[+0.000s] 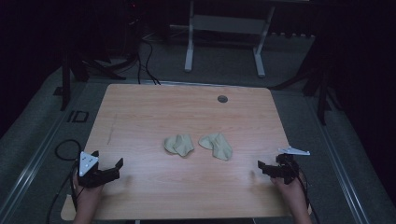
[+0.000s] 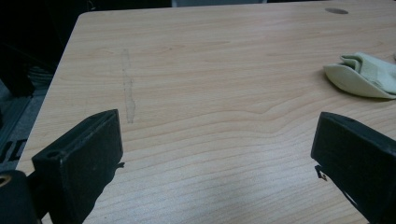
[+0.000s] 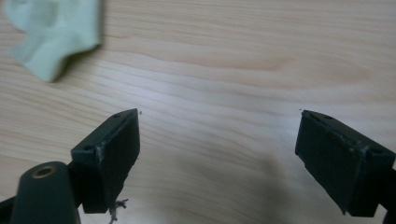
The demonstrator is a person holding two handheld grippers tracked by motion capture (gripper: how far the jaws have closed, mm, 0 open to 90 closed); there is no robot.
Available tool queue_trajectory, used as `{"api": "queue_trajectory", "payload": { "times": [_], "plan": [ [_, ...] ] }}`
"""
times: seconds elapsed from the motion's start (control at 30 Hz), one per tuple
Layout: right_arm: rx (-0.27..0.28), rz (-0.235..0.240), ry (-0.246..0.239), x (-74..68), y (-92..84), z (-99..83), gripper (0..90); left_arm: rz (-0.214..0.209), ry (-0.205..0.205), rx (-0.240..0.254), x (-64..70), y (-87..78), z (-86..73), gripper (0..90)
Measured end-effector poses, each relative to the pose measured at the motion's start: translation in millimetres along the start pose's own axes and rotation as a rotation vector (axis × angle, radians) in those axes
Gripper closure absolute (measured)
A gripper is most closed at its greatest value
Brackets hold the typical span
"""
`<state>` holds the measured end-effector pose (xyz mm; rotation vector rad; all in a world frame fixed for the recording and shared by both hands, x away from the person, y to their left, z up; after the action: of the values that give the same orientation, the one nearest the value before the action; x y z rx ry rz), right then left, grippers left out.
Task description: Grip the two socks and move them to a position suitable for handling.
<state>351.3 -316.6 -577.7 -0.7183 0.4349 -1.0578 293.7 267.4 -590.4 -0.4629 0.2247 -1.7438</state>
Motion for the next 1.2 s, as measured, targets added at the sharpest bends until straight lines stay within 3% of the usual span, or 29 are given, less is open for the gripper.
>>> {"api": "queue_trajectory", "payload": {
  "times": [0.1,0.17,0.33,0.47,0.53,0.6,0.7,0.97,1.2],
  "plan": [
    [-0.015,0.03,-0.004,-6.2,3.1,5.6,14.3,-0.011,-0.004,0.005,2.2,-0.7,1.0,2.0],
    [-0.029,0.066,0.008,-15.5,8.0,14.5,22.8,-0.022,0.007,0.008,5.8,-0.9,2.1,2.0],
    [-0.067,0.117,0.005,-31.6,18.9,25.7,25.6,-0.043,0.013,0.0,11.4,-0.1,1.5,2.0],
    [-0.1,0.128,-0.059,-49.6,30.7,34.6,27.3,-0.053,0.021,-0.004,13.6,0.2,1.4,2.0],
    [-0.102,0.139,-0.075,-54.6,33.7,37.5,27.3,-0.054,0.022,-0.006,13.8,0.6,1.1,2.0],
    [-0.102,0.142,-0.131,-68.2,40.8,46.6,27.4,-0.058,0.02,-0.015,14.1,1.3,0.0,2.0],
    [-0.098,0.163,-0.169,-83.8,48.4,59.1,29.2,-0.061,0.02,-0.019,14.2,1.8,-0.6,2.0],
    [-0.101,0.163,-0.27,-122.7,80.4,85.9,32.7,-0.081,0.022,-0.033,16.9,2.4,-2.0,2.0],
    [-0.105,0.093,-0.291,-129.3,103.2,107.4,37.4,-0.093,0.029,-0.033,19.5,1.2,-1.5,2.0]
  ]
}}
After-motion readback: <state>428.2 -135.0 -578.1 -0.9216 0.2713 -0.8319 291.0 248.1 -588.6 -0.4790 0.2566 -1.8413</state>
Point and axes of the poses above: each handheld gripper's, and its own axes: y roughly forward along the jaws, z roughly out of its top, x roughly to its right, the point moved 5 cm from there along y, roughly forward along the jaws, and after that the axes turned 9 degrees about -y, right-handed, at the moved point
